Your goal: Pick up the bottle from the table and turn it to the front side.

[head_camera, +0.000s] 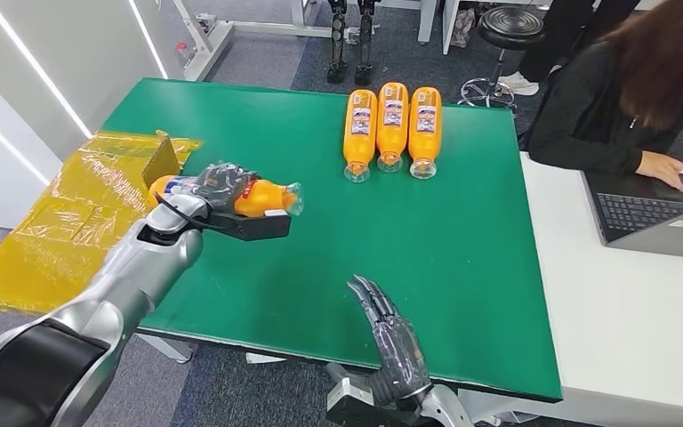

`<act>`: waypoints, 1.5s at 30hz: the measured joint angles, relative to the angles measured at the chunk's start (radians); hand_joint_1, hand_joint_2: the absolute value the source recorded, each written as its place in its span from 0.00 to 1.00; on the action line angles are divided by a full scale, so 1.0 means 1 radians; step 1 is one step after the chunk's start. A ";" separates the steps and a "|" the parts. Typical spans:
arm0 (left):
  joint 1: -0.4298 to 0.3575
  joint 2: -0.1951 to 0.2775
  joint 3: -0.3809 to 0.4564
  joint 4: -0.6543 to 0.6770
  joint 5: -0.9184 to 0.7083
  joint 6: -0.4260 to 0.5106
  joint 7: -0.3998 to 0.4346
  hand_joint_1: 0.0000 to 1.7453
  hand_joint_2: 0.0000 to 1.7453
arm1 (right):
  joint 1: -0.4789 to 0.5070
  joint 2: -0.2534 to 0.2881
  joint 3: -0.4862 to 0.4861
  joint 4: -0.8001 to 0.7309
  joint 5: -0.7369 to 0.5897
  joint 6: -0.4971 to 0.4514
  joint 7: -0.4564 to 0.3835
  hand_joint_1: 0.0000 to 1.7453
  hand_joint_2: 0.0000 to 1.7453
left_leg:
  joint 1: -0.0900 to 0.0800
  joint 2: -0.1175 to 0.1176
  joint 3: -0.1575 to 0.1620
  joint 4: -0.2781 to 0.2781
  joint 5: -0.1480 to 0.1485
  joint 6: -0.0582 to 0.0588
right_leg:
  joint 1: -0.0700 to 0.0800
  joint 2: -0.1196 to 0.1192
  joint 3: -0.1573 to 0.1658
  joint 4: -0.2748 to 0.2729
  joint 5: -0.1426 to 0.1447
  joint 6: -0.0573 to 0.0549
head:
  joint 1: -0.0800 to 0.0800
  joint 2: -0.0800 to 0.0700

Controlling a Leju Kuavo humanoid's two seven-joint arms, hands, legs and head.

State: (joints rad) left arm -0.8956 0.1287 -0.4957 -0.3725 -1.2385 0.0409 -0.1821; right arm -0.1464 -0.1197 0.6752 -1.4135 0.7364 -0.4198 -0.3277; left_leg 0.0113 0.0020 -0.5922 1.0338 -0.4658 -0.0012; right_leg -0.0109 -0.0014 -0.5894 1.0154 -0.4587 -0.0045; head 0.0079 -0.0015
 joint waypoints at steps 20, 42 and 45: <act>-0.043 0.181 -0.085 0.116 -0.117 -0.313 0.357 1.00 1.00 | -0.060 -0.025 0.029 0.007 -0.054 0.068 0.001 0.00 1.00 | 0.000 0.001 0.000 0.000 0.000 0.000 | 0.000 0.000 -0.001 0.000 0.000 0.000 | 0.000 0.000; -0.043 0.195 -0.085 0.134 -0.124 -0.268 0.338 0.00 1.00 | -0.053 -0.026 0.025 -0.026 -0.022 0.100 0.012 0.00 1.00 | 0.000 0.000 -0.001 0.000 0.000 0.000 | 0.000 0.000 -0.001 0.000 0.000 0.000 | 0.000 0.000; -0.044 0.196 -0.085 0.135 -0.130 -0.258 0.330 0.00 1.00 | -0.055 -0.026 0.022 -0.025 -0.032 0.107 0.004 0.00 1.00 | 0.000 0.000 0.000 0.000 0.000 0.000 | 0.000 0.000 -0.002 0.000 0.000 0.000 | 0.000 0.000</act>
State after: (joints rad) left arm -0.9395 0.3251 -0.5802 -0.2378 -1.3689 -0.2173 0.1481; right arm -0.2015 -0.1457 0.6970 -1.4389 0.7049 -0.3132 -0.3236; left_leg 0.0114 0.0023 -0.5925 1.0338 -0.4655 -0.0017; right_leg -0.0108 -0.0011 -0.5910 1.0157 -0.4585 -0.0050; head 0.0079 -0.0015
